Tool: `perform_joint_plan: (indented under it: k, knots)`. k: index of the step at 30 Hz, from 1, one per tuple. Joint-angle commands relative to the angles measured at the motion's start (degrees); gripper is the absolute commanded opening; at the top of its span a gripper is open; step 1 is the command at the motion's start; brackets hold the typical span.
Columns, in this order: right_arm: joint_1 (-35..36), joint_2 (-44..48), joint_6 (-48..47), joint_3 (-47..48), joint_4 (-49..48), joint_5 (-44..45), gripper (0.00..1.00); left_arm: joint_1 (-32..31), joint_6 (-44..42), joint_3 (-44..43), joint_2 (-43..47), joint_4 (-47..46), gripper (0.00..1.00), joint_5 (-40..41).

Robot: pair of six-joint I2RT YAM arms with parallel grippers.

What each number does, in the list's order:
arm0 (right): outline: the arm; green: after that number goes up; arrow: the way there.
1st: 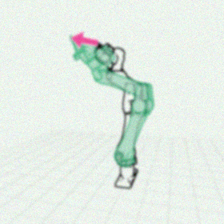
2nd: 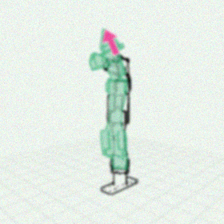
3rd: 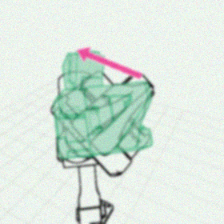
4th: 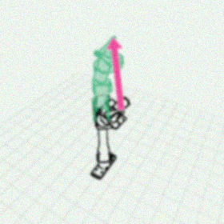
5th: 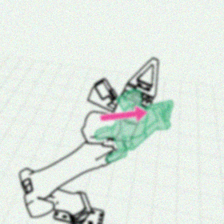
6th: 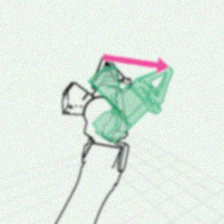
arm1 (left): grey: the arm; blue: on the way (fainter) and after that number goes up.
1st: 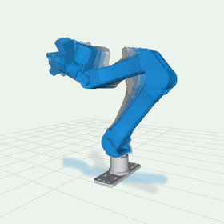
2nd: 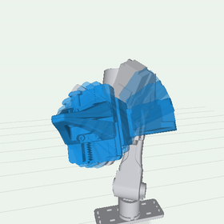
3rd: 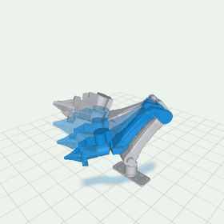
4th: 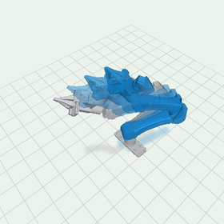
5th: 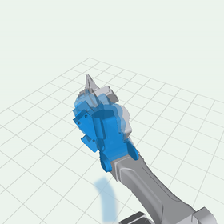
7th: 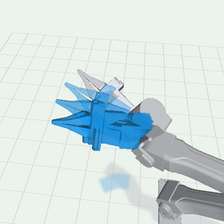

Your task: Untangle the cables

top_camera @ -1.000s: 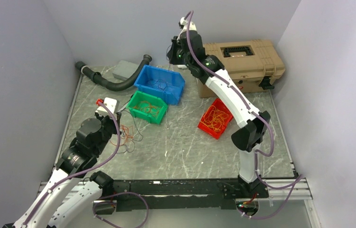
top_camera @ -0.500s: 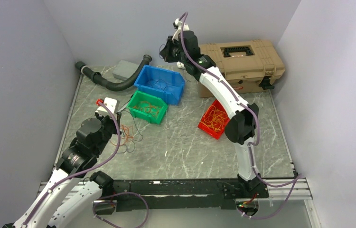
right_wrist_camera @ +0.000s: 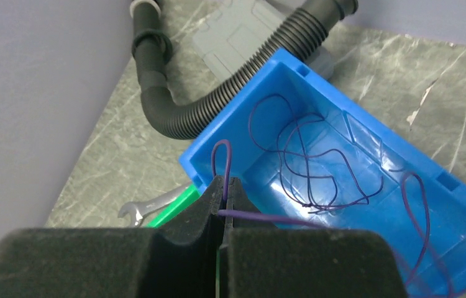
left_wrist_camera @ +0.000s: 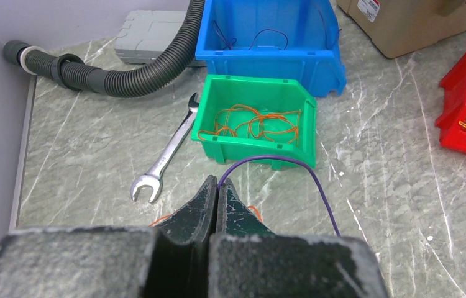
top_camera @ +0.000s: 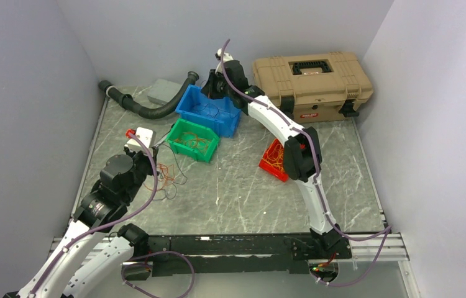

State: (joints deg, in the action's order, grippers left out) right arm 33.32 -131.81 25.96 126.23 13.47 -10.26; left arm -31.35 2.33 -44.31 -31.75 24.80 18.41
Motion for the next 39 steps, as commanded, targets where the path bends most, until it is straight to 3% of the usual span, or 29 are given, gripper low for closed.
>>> perform_joint_plan:
  k: [1, 6, 7, 9, 10, 11, 19, 23, 26, 32, 35, 39]
  knots:
    - [-0.38, -1.86, 0.83, -0.65, -4.62, -1.34, 0.0, 0.16, 0.3, -0.24, -0.35, -0.89, 0.0, 0.77]
    - [-0.42, -4.46, 2.51, -3.12, -5.68, -1.98, 0.01, 0.22, 0.22, -0.24, -0.13, -0.89, 0.0, 0.8]
    - [-0.41, -5.28, 2.81, -2.56, -5.17, -2.39, 0.06, 0.16, 0.24, -0.16, -0.07, -0.89, 0.0, 0.78]
    - [-0.44, -6.5, 3.52, -1.02, -3.12, -2.88, 0.57, 0.21, 0.23, -0.1, 0.05, -0.81, 0.0, 0.75]
    - [-0.39, -6.62, 3.57, -0.51, -2.45, -3.16, 0.71, 0.19, 0.3, -0.14, 0.04, -0.8, 0.0, 0.77]
    - [-0.35, -6.28, 3.65, -0.46, -2.01, -3.3, 0.76, 0.2, 0.31, -0.16, 0.07, -0.74, 0.0, 0.75]
    - [-0.37, 1.55, 4.71, 1.92, 4.83, -3.75, 0.77, 0.19, 0.41, -0.2, 0.03, -0.71, 0.0, 0.74]
    - [-0.42, 7.84, 4.52, -2.16, 7.05, -1.73, 0.78, 0.2, 0.44, -0.33, 0.1, -0.57, 0.0, 0.66]
    - [-0.54, 12.74, 3.44, -8.39, 8.23, 2.42, 0.76, 0.22, 0.48, -0.33, 0.2, -0.47, 0.0, 0.51]
    - [-2.48, 22.38, 8.07, -24.97, 6.88, 12.69, 0.63, 0.18, 0.48, -0.23, 0.48, -0.78, 0.0, 0.15]
    - [-3.77, 27.86, 15.88, -36.54, 1.04, 15.44, 0.55, 0.2, 0.59, -0.32, 0.35, -0.58, 0.0, 0.01]
    - [-3.97, 34.74, 28.76, -54.48, -16.87, 18.69, 0.56, 0.29, 0.57, -0.34, 0.26, -0.7, 0.0, -0.04]
